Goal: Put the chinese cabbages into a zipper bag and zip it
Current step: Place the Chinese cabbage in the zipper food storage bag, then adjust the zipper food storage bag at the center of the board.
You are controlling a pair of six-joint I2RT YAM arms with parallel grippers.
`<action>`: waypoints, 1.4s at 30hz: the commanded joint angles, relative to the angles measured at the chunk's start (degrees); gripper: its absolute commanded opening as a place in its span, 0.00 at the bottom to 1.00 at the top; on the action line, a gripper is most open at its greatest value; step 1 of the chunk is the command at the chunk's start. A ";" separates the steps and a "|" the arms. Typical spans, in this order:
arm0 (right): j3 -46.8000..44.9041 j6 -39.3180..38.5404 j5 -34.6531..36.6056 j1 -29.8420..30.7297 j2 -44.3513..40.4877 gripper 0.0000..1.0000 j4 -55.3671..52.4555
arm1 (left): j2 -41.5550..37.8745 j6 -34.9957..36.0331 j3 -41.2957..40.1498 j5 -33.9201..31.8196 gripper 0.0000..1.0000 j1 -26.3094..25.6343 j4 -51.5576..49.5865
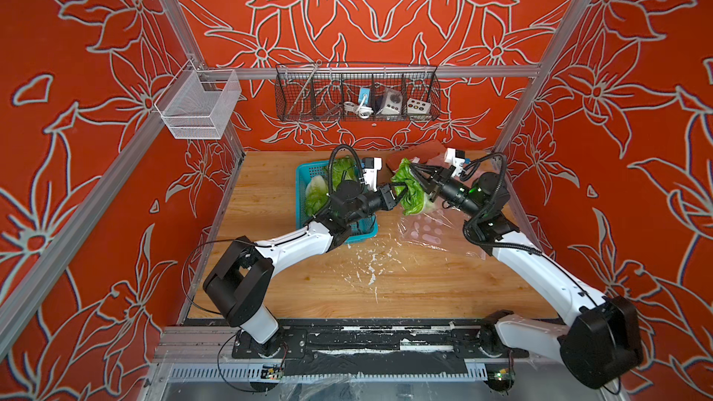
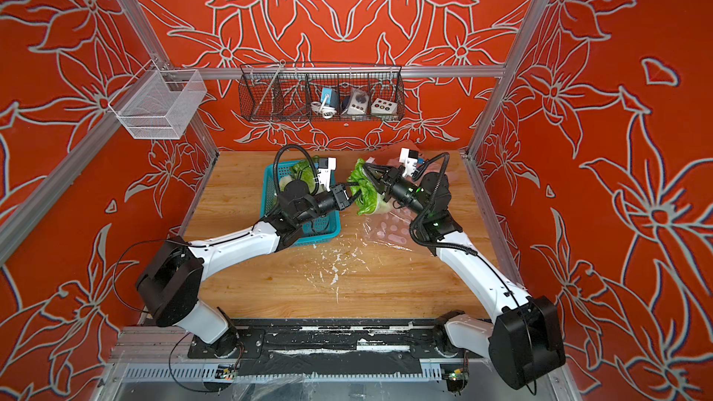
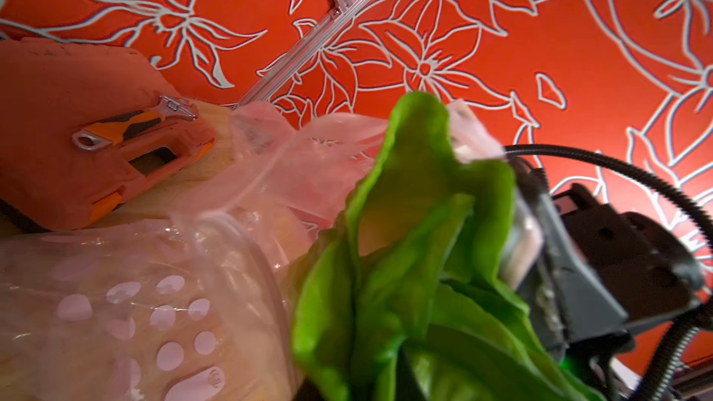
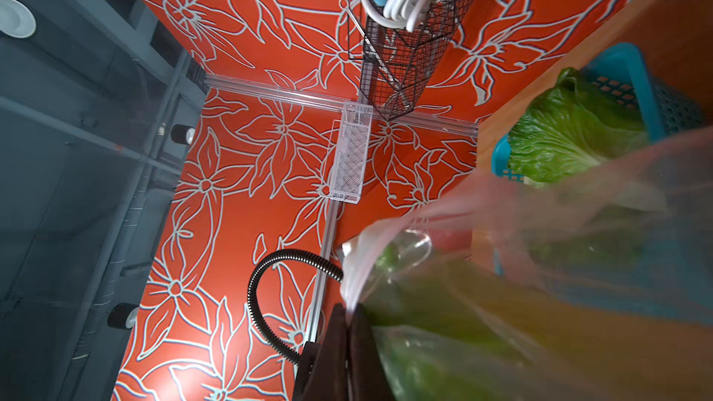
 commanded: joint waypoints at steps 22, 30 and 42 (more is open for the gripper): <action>-0.79 4.13 -2.65 0.33 0.53 0.00 1.70 | -22.83 -0.58 -13.78 9.55 0.62 10.04 -21.12; -1.18 3.35 -2.97 0.42 -0.18 0.00 -0.12 | -23.03 -8.18 -20.64 9.82 0.60 11.21 -11.49; -3.37 2.67 -3.10 0.37 -1.85 0.00 -1.04 | -20.14 -15.30 -21.43 14.81 0.63 11.83 -3.10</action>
